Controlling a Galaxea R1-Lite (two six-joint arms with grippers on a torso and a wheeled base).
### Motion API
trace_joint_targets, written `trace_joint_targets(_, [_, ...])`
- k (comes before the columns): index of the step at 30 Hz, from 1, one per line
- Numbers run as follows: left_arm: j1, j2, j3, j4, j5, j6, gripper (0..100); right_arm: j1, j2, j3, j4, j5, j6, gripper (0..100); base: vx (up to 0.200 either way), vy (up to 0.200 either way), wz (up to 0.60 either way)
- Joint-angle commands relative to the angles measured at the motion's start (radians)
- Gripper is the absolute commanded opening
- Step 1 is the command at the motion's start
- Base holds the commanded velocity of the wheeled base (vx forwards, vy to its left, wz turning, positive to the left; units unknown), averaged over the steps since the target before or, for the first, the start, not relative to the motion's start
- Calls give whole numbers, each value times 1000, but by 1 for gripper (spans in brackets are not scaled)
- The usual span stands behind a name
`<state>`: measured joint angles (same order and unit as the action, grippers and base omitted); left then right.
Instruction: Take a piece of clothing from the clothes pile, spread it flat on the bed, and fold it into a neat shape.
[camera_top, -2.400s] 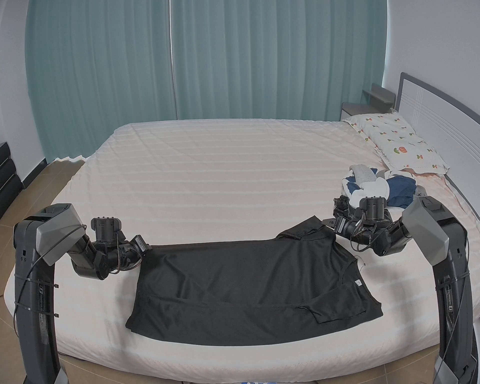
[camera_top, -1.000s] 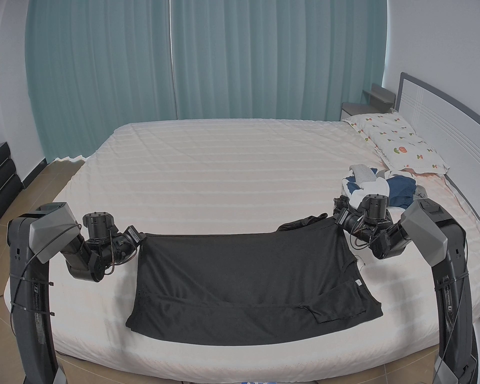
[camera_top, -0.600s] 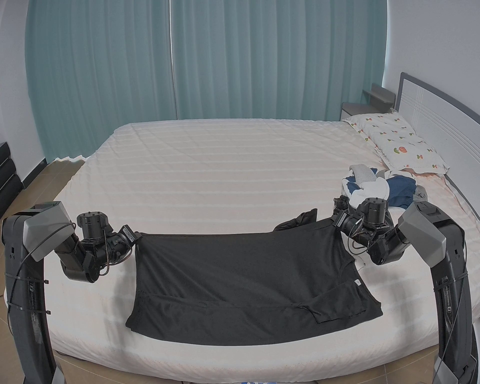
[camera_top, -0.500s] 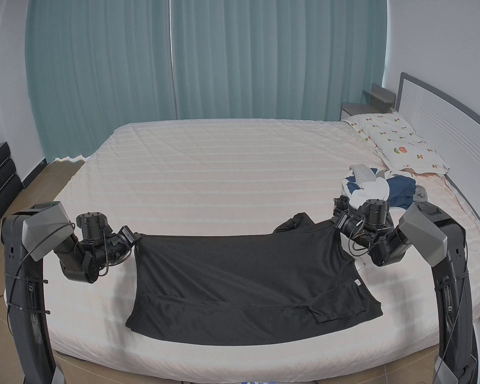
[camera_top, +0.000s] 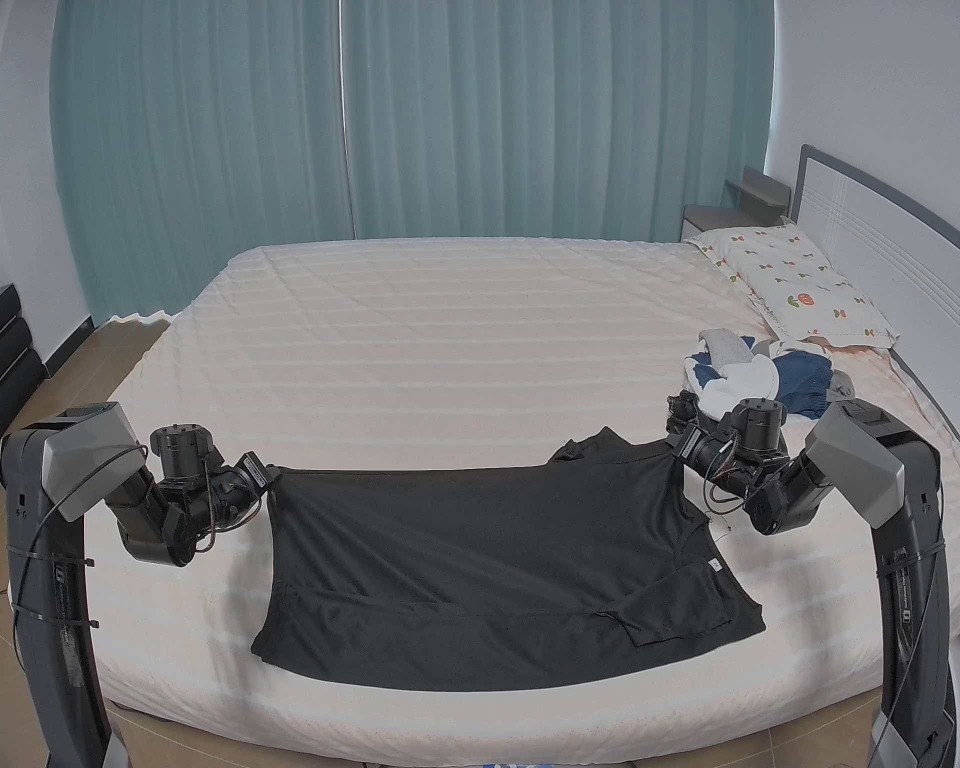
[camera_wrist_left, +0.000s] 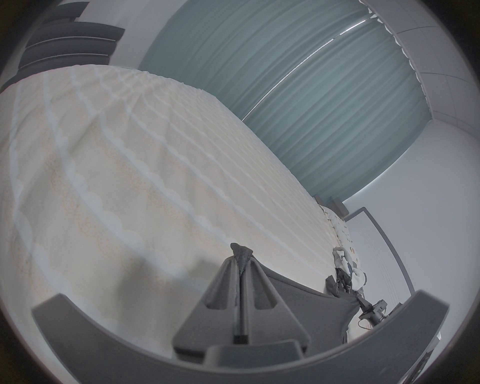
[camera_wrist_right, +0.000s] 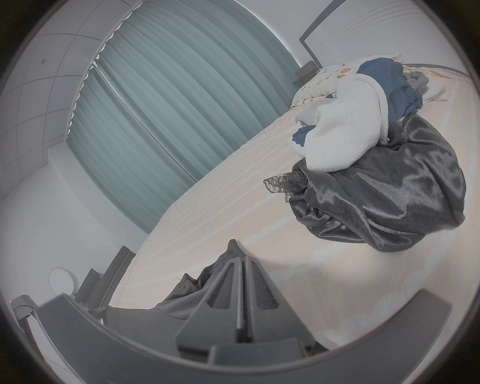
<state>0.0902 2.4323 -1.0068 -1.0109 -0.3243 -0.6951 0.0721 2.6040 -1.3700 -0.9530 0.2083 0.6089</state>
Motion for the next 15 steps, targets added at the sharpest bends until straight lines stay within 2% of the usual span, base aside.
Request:
trace_joint_targets(1, [0,-6,2,0,-1,0,0,-6,-39,32,-10,13,0,0,0,0,0])
trace_joint_targets(6, [0,-7,8,-32,-2,-6,0,-22,-76,60,-12,25,2,0,0,0,0])
trace_joint_targets(10, [0,-9,50,-78,-59,-7,0,-28,-84,98,-52,37,37,0,0,0,0])
trace_joint_targets(15, [2,5,47,-115,-65,-6,0,-29,-76,117,-64,48,34,0,0,0,0])
